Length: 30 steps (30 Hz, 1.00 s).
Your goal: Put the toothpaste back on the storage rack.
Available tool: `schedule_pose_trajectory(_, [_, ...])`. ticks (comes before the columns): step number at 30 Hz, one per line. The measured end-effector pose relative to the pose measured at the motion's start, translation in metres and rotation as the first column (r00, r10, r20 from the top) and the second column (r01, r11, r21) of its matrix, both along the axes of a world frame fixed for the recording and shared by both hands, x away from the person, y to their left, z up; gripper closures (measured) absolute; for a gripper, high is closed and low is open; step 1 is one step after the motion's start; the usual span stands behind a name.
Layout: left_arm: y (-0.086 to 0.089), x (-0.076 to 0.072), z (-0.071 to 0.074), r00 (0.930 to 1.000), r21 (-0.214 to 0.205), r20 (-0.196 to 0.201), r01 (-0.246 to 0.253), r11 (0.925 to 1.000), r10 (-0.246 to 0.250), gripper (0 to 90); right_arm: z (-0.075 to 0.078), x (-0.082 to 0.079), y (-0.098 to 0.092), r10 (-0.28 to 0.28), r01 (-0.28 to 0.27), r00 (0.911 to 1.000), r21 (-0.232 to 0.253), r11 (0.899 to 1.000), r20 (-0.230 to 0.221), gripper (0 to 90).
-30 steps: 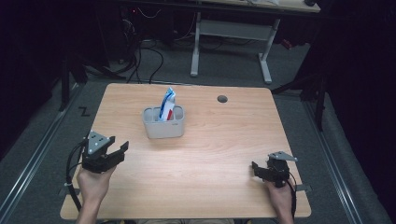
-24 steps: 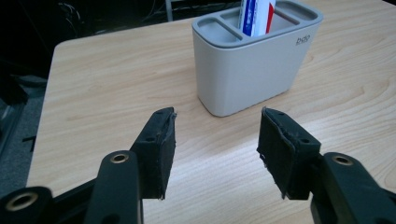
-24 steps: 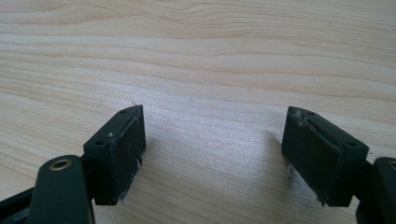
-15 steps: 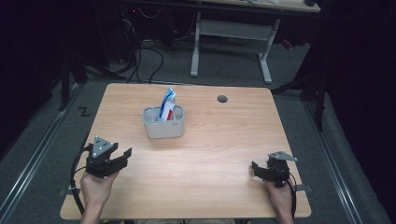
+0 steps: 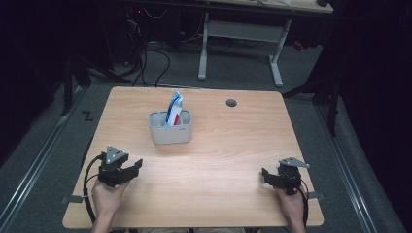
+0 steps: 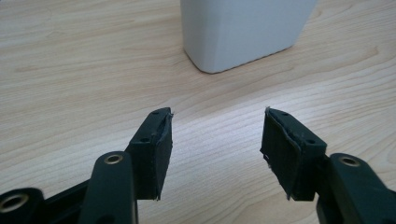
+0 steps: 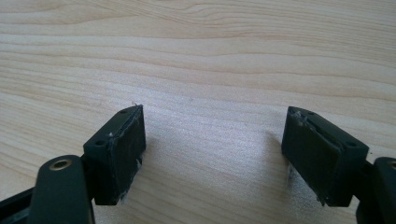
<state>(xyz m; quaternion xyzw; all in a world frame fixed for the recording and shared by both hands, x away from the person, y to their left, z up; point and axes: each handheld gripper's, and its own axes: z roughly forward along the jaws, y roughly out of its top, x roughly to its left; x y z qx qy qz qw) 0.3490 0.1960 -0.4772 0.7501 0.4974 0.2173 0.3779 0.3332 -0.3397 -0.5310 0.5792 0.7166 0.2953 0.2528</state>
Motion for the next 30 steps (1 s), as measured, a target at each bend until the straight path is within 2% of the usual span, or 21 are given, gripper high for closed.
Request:
schedule_pose_trajectory(14, [-0.006, 0.014, -0.023, 0.9983, 0.0, -0.051, -0.027, 0.9996, 0.027, 43.0, 0.0, 0.0, 0.0, 0.0, 0.0, 1.0, 0.0, 1.0, 0.0, 21.6])
schedule_pose_trajectory(18, [-0.01, 0.018, -0.027, 0.998, 0.029, -0.058, -0.023, 0.9993, 0.024, 42.8, 0.0, 0.0, 0.0, 0.0, 0.0, 1.0, 0.0, 1.0, 0.0, 21.6])
schedule_pose_trajectory(22, [-0.013, 0.02, -0.03, 0.9982, 0.036, -0.054, -0.026, 0.999, 0.027, 42.8, 0.0, 0.0, 0.0, -0.001, 0.001, 1.0, 0.0, 1.0, 0.0, 21.6])
schedule_pose_trajectory(30, [-0.024, 0.025, -0.042, 0.9982, 0.111, -0.032, -0.047, 0.9926, 0.051, 42.8, 0.0, 0.0, 0.0, 0.0, 0.0, 1.0, -0.001, 1.0, 0.0, 21.6])
